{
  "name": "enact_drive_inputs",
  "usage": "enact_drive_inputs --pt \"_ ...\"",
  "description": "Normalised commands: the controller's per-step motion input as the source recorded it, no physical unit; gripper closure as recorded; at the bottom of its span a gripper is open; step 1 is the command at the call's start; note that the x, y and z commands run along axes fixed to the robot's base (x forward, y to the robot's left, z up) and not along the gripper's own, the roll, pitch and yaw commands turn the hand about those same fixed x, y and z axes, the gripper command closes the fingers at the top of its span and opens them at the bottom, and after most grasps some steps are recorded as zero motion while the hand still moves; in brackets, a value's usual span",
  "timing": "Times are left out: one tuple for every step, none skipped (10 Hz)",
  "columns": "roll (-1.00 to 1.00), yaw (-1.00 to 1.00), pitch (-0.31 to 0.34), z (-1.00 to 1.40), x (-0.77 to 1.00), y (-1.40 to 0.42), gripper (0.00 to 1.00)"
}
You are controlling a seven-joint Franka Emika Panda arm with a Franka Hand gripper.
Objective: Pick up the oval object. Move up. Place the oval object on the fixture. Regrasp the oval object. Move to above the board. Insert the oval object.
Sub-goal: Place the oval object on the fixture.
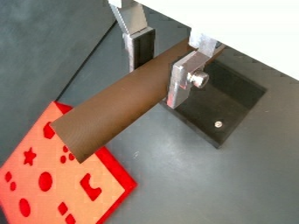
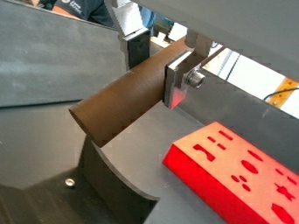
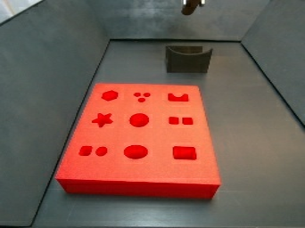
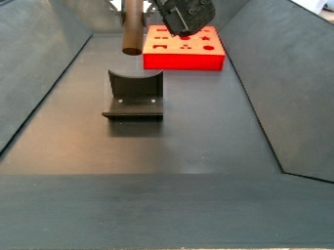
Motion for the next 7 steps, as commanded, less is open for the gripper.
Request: enact_drive_inputs --pt "-1.0 0.01 0.195 -1.0 0.13 0.14 1.0" --pt "-1.0 -0.02 0.22 -1.0 0.14 0.14 1.0" --pt "-0.84 -0.1 0.238 -1.0 0.15 0.13 1.0" --pt "-0.68 -0.14 0.211 -1.0 0.16 0.14 1.0" --pt "-0.52 -0.18 0.175 -1.0 0.16 0.14 1.0" --pt "-0.3 -0.2 0.123 -1.0 0.17 0.14 1.0" --pt "-0.22 -0.21 0.081 -1.0 0.18 0.13 1.0"
